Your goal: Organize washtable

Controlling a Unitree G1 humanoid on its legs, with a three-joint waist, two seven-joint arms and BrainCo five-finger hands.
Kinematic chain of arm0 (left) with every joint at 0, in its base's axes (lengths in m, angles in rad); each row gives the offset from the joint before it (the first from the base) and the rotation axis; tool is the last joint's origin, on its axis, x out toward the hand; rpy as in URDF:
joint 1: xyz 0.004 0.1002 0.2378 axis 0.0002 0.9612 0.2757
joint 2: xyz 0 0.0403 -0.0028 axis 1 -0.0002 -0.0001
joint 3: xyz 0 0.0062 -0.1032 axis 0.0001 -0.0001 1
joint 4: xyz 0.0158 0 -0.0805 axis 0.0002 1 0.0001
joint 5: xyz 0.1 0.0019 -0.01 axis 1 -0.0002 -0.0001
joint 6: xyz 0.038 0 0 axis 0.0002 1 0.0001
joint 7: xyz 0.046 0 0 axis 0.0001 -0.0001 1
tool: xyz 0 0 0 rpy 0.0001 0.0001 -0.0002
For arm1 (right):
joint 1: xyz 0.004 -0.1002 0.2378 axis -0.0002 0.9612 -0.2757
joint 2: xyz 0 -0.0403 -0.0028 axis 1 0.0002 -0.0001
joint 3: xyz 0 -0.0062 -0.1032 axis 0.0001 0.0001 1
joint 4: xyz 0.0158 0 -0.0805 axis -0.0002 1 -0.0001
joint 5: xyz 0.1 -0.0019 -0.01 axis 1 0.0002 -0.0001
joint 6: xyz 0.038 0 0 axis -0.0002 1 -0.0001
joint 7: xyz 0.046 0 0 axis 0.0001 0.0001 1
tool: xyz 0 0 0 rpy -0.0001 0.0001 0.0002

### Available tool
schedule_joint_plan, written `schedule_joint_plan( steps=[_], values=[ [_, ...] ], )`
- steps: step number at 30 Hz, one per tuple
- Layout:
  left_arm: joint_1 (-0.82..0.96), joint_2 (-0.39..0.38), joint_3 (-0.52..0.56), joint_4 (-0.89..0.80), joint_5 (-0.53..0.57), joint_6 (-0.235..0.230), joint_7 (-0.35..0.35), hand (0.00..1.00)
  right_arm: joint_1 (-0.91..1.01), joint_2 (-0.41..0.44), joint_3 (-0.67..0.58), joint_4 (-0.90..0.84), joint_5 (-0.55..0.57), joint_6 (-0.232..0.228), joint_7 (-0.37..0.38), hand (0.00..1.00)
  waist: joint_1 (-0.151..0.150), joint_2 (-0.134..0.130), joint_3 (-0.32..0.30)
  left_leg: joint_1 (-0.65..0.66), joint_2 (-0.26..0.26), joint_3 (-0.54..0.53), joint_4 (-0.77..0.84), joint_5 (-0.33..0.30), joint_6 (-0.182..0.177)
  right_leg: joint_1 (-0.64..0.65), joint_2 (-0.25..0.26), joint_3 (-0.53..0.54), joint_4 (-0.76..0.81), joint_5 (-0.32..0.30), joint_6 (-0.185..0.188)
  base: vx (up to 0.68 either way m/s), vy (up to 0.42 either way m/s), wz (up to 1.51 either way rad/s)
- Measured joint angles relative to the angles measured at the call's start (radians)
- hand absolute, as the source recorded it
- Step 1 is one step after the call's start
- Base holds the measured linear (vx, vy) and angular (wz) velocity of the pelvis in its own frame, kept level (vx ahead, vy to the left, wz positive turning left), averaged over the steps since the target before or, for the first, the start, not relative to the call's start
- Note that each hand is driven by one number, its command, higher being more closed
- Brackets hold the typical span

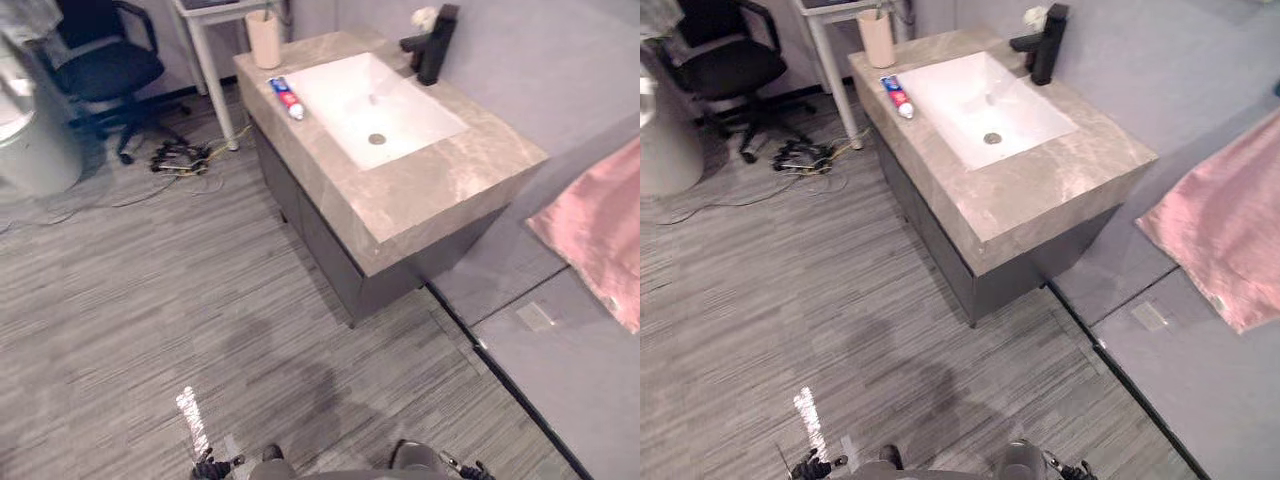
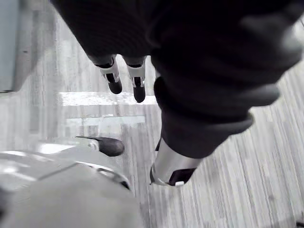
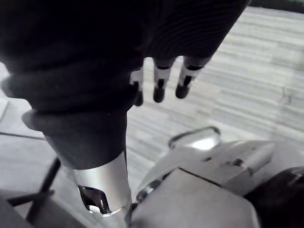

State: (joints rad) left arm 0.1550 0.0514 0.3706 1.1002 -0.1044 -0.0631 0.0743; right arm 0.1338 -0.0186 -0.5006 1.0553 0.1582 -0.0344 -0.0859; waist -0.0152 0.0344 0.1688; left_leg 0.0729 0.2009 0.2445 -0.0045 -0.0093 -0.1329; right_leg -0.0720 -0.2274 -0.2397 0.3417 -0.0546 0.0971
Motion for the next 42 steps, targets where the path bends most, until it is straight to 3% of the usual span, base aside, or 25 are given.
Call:
schedule_joint_plan(
  steps=[3, 5, 7, 11, 17, 20, 23, 24, 26, 27, 28, 30, 32, 34, 35, 36, 38, 40, 41, 42],
  values=[
    [0.028, -0.028, 0.015, 0.000, 0.016, 0.005, 0.000, 0.00, 0.000, -0.012, 0.011, 0.002, -0.014, -0.002, 0.001, 0.00, 0.004, 0.003, 0.002, -0.002, 0.009, -0.017, -0.027, 0.030, -0.011, 0.021, 0.026, 0.026, -0.049, -0.035, -0.001, -0.05, -0.131, 0.26],
    [0.020, -0.014, 0.012, 0.000, 0.048, 0.009, -0.002, 0.00, 0.000, -0.012, 0.053, 0.001, -0.053, -0.002, 0.003, 0.00, 0.000, -0.015, -0.001, -0.019, 0.004, -0.054, -0.083, 0.086, -0.014, 0.040, 0.040, 0.050, -0.133, -0.087, 0.016, -0.08, -0.165, 0.43],
    [0.019, -0.011, 0.013, -0.001, 0.047, 0.008, -0.002, 0.00, -0.002, -0.013, 0.078, 0.018, -0.058, -0.003, 0.003, 0.00, -0.001, -0.025, 0.001, -0.022, 0.012, -0.066, -0.089, 0.115, 0.001, 0.054, 0.050, 0.030, -0.133, -0.085, 0.028, -0.07, -0.097, 0.33],
    [0.029, -0.010, 0.012, 0.000, 0.044, 0.008, -0.002, 0.00, 0.014, -0.018, 0.113, 0.023, -0.091, -0.006, 0.001, 0.00, 0.003, -0.043, -0.022, -0.018, 0.011, -0.086, -0.096, 0.119, -0.005, 0.086, 0.049, -0.002, -0.159, -0.085, 0.026, -0.10, -0.017, 0.27],
    [0.030, 0.024, -0.019, 0.010, -0.001, 0.007, -0.006, 0.00, 0.004, -0.018, 0.179, 0.048, -0.130, -0.007, 0.002, 0.00, 0.007, -0.089, -0.049, -0.060, -0.023, -0.119, -0.097, 0.133, -0.003, 0.087, 0.049, 0.051, -0.211, -0.071, 0.021, -0.06, 0.038, 0.20],
    [0.036, 0.038, -0.016, 0.011, -0.012, 0.007, -0.008, 0.00, -0.004, -0.008, 0.189, 0.069, -0.133, -0.003, 0.003, 0.00, 0.021, -0.108, -0.057, -0.061, -0.047, -0.131, -0.098, 0.135, 0.000, 0.112, 0.029, 0.040, -0.242, -0.053, 0.035, 0.02, 0.061, 0.17],
    [0.035, 0.060, 0.008, 0.004, -0.020, 0.008, -0.012, 0.00, 0.005, 0.014, 0.169, 0.065, -0.139, 0.002, 0.006, 0.00, 0.035, -0.176, -0.064, -0.065, -0.144, -0.127, -0.074, 0.100, 0.041, 0.128, -0.079, -0.024, -0.207, -0.077, 0.074, 0.06, 0.164, 0.57],
    [0.033, 0.039, 0.019, -0.001, -0.021, 0.008, -0.008, 0.00, 0.011, 0.015, 0.149, 0.063, -0.140, 0.003, 0.011, 0.00, 0.027, -0.162, -0.052, -0.081, -0.185, -0.114, -0.005, 0.045, 0.107, 0.114, -0.117, -0.036, -0.069, -0.065, 0.078, 0.10, 0.249, 0.89],
    [0.045, 0.006, 0.057, -0.016, -0.022, 0.009, -0.009, 0.00, 0.026, 0.009, 0.125, 0.018, -0.141, 0.003, 0.030, 0.00, 0.029, -0.118, -0.038, -0.054, -0.168, -0.164, 0.034, 0.001, 0.125, 0.001, -0.127, 0.005, 0.241, 0.081, -0.134, 0.09, 0.239, 0.87],
    [0.049, -0.010, 0.075, -0.032, -0.024, 0.011, -0.009, 0.00, 0.036, 0.010, 0.126, 0.013, -0.140, 0.002, 0.037, 0.00, 0.034, -0.099, -0.032, -0.028, -0.157, -0.171, 0.038, -0.015, 0.133, -0.044, -0.121, 0.033, 0.334, 0.171, -0.136, 0.16, 0.188, 0.51],
    [0.064, -0.009, 0.087, -0.045, -0.034, 0.010, -0.008, 0.00, 0.029, 0.014, 0.127, 0.011, -0.139, 0.001, 0.041, 0.00, 0.038, -0.110, -0.027, 0.000, -0.142, -0.185, 0.047, -0.041, 0.156, -0.095, -0.105, 0.051, 0.446, 0.089, -0.078, 0.16, 0.122, 0.29],
    [0.062, -0.008, 0.099, -0.045, -0.039, 0.014, -0.009, 0.00, 0.032, 0.027, 0.126, 0.008, -0.124, -0.002, 0.042, 0.00, 0.031, -0.116, -0.024, 0.010, -0.118, -0.189, 0.056, -0.065, 0.175, -0.168, -0.048, 0.017, 0.462, -0.031, -0.059, 0.17, 0.161, 0.08],
    [0.045, -0.006, 0.095, -0.045, -0.039, 0.013, -0.010, 0.00, 0.045, 0.035, 0.122, -0.010, -0.103, -0.007, 0.042, 0.00, 0.027, -0.115, -0.023, 0.011, -0.113, -0.188, 0.051, -0.074, 0.188, -0.229, 0.001, -0.061, 0.323, -0.037, -0.037, 0.13, 0.110, 0.02],
    [0.022, -0.005, 0.091, -0.045, -0.031, 0.012, -0.012, 0.00, 0.054, 0.039, 0.114, -0.023, -0.087, -0.007, 0.042, 0.00, 0.024, -0.113, -0.023, 0.019, -0.132, -0.192, 0.031, -0.083, 0.199, -0.237, 0.053, -0.122, 0.062, 0.003, 0.005, 0.22, 0.033, 0.08],
    [0.014, -0.002, 0.087, -0.045, -0.010, 0.013, -0.018, 0.00, 0.062, 0.040, 0.115, -0.024, -0.088, -0.005, 0.042, 0.00, 0.023, -0.115, -0.022, 0.033, -0.158, -0.194, 0.016, -0.092, 0.203, -0.226, 0.075, -0.154, -0.098, 0.050, 0.005, 0.35, -0.011, 0.22],
    [0.015, 0.004, 0.079, -0.043, 0.006, 0.015, -0.021, 0.00, 0.070, 0.042, 0.114, -0.022, -0.089, -0.003, 0.043, 0.00, 0.010, -0.120, -0.019, 0.049, -0.196, -0.213, 0.011, -0.109, 0.211, -0.218, 0.076, -0.169, -0.205, 0.081, 0.002, 0.35, -0.031, 0.32],
    [0.022, 0.005, 0.079, -0.040, 0.021, 0.016, -0.029, 0.00, 0.077, 0.047, 0.091, -0.022, -0.090, 0.002, 0.044, 0.00, -0.006, -0.117, -0.016, 0.072, -0.239, -0.246, 0.011, -0.143, 0.222, -0.211, 0.071, -0.166, -0.256, 0.103, -0.024, 0.44, -0.079, 0.65],
    [0.030, 0.001, 0.076, -0.034, 0.041, 0.017, -0.034, 0.00, 0.082, 0.049, 0.065, -0.022, -0.091, 0.006, 0.046, 0.00, -0.033, -0.095, -0.021, 0.088, -0.241, -0.305, 0.034, -0.188, 0.232, -0.217, 0.076, -0.147, -0.181, 0.093, -0.125, 0.52, -0.118, 0.97],
    [0.032, -0.009, 0.072, -0.037, 0.049, 0.016, -0.043, 0.00, 0.091, 0.045, 0.065, -0.023, -0.102, 0.009, 0.050, 0.00, -0.041, -0.075, -0.028, 0.096, -0.221, -0.334, 0.061, -0.232, 0.208, -0.212, 0.092, -0.145, -0.116, 0.065, -0.165, 0.65, -0.169, 0.94],
    [0.042, -0.021, 0.073, -0.037, 0.049, 0.019, -0.052, 0.00, 0.107, 0.030, 0.066, -0.026, -0.123, 0.014, 0.053, 0.00, -0.041, -0.065, -0.061, 0.092, -0.199, -0.345, 0.128, -0.275, 0.140, -0.190, 0.124, -0.136, -0.116, 0.084, -0.151, 0.68, -0.158, 0.80]
  ],
)
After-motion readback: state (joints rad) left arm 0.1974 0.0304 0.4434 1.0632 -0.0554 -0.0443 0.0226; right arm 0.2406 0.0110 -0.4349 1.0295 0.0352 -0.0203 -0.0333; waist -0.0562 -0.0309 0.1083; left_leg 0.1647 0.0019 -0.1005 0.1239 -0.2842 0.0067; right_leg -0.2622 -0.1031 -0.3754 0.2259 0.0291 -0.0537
